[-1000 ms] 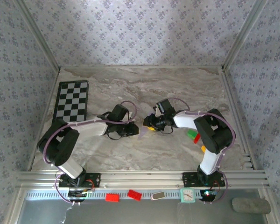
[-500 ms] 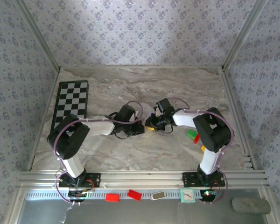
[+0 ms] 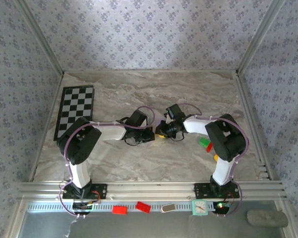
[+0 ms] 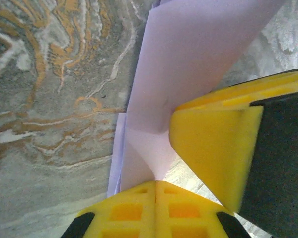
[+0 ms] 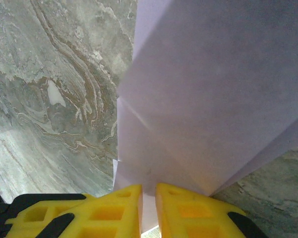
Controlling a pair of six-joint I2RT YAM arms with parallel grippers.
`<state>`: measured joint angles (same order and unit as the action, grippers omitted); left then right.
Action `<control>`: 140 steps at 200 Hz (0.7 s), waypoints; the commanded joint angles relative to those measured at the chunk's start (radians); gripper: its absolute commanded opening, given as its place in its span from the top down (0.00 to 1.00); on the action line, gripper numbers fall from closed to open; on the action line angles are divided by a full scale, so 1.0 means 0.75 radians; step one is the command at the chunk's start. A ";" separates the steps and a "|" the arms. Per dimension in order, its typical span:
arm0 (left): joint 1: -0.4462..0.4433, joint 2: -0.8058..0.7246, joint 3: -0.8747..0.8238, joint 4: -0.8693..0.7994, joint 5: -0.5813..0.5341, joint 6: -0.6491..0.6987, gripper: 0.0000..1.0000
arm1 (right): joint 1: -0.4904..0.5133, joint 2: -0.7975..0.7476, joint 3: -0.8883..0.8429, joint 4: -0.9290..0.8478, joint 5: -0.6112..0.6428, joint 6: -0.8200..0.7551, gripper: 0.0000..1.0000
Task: Fold a paper plane with a square sheet of paper (pick it up from the middle)
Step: Fold the wing for the fifth time at the center of the table.
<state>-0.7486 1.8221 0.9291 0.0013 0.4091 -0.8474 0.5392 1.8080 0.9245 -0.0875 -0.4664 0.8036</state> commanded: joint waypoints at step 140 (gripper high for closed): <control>-0.034 -0.034 0.058 -0.517 -0.085 0.205 1.00 | 0.005 0.154 0.081 -0.349 0.223 -0.025 0.84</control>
<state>-0.7597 1.8141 0.9863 -0.1940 0.3687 -0.7326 0.5461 1.8488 1.0138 -0.2291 -0.4324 0.7956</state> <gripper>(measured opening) 0.048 0.162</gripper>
